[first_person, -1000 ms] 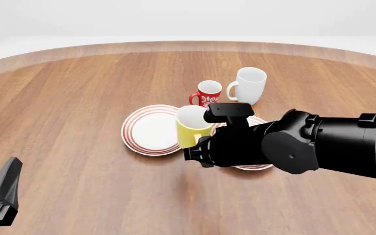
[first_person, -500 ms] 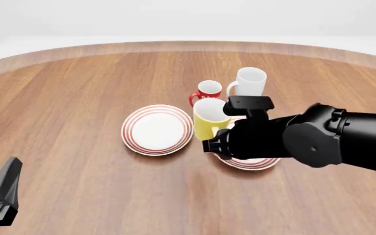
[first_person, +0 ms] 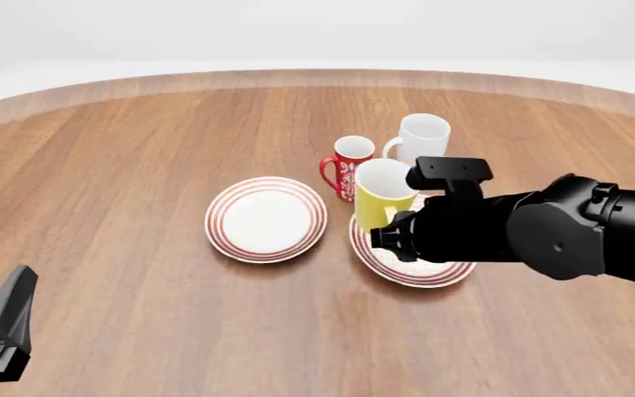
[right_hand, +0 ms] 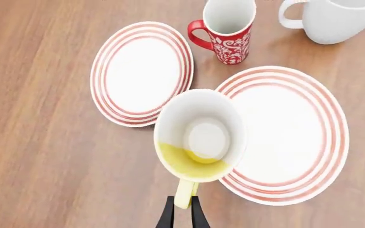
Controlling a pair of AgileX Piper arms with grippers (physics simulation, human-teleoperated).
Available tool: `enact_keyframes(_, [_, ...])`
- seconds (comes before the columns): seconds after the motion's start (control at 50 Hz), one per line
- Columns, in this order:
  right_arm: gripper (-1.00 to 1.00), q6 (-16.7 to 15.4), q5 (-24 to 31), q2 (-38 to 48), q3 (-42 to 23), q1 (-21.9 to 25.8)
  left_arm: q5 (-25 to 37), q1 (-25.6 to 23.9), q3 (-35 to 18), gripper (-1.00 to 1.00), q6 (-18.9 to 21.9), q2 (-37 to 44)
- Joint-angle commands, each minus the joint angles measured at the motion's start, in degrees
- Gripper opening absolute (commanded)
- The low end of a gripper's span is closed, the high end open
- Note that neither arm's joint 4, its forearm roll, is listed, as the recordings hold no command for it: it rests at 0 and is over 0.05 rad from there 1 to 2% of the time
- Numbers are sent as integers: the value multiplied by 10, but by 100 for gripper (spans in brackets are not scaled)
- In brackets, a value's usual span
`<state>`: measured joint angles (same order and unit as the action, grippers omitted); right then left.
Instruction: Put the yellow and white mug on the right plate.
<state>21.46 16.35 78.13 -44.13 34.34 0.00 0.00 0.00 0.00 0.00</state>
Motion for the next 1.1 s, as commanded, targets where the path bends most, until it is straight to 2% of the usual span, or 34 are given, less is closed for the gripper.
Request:
enact_keyframes(0.02, [-100, -5, -8, -13, 16, -24, 0, 0, 0, 100, 0, 0])
enact_keyframes(0.74, [-100, -28, -57, -11, 63, -85, 0, 0, 0, 100, 0, 0])
enact_keyframes(1.1, [-100, -35, -92, 19, 68, -97, 0, 0, 0, 100, 0, 0])
